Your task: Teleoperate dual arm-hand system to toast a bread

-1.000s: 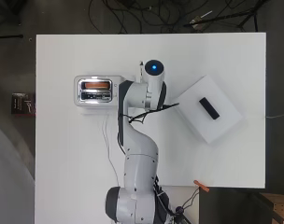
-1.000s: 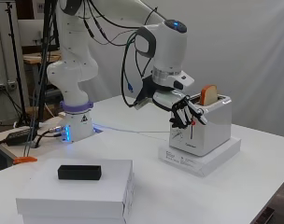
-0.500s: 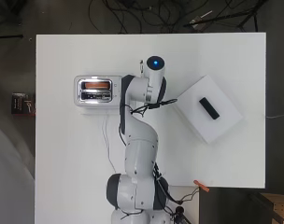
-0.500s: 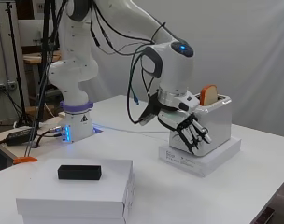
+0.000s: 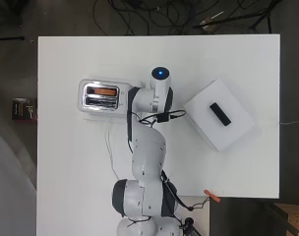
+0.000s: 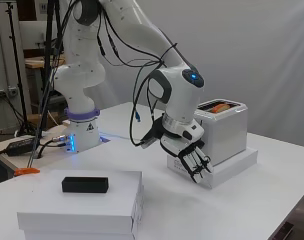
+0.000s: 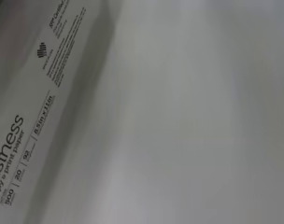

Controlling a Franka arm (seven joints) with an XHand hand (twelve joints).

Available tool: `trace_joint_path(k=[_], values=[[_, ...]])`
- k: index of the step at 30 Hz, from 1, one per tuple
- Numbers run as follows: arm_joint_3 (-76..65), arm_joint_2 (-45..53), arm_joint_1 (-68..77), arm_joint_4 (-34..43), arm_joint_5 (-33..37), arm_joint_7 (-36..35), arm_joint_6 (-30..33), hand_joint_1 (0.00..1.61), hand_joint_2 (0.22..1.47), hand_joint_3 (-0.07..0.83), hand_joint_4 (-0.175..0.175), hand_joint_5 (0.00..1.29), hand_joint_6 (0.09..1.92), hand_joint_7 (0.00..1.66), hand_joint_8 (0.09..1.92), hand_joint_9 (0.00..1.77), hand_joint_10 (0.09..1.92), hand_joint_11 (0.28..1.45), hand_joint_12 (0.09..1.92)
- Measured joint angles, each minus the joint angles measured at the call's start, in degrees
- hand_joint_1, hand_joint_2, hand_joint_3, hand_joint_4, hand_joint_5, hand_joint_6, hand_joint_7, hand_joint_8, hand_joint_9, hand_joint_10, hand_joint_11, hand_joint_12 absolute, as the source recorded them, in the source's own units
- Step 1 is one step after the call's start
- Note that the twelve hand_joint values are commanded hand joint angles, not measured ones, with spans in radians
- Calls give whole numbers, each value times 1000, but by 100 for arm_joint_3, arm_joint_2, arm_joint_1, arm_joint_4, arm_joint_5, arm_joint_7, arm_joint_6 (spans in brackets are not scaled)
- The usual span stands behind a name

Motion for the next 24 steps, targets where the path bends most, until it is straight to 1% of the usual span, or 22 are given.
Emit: trace_joint_path(k=[5, 7, 8, 11, 13, 15, 17, 19, 20, 24], values=[[4, -301, -11, 101, 182, 76, -193, 0, 1048, -7, -5, 247, 87, 493, 87, 577, 87, 492, 87], [-8, -662, -38, 157, 157, -25, -288, 0, 1063, -2, -29, 242, 87, 565, 87, 714, 87, 526, 87], [-11, -850, -48, 175, 193, -127, -323, 0, 1065, -2, -38, 246, 87, 571, 87, 733, 87, 533, 87], [67, -1478, -52, 269, 271, -383, -469, 0, 1059, -4, -49, 254, 87, 504, 87, 653, 87, 515, 87], [149, -1909, -53, 306, 22, -261, -601, 0, 1049, -4, -51, 322, 87, 512, 87, 643, 87, 507, 87], [290, -2359, -48, 334, -384, -49, -779, 0, 1053, 0, -63, 291, 87, 448, 87, 576, 87, 490, 87], [416, -2816, -46, 336, -714, 25, -917, 0, 1058, 2, -80, 227, 87, 383, 87, 513, 87, 465, 87], [494, -3196, -43, 341, -831, 40, -1160, 0, 1059, 2, -102, 189, 87, 358, 87, 482, 87, 454, 87], [548, -3342, -39, 312, -833, 90, -1280, 0, 1060, 2, -107, 189, 87, 357, 87, 474, 87, 450, 87], [633, -3527, -35, 248, -876, 262, -1519, 0, 1083, 10, -113, 211, 87, 365, 87, 454, 87, 439, 87]])
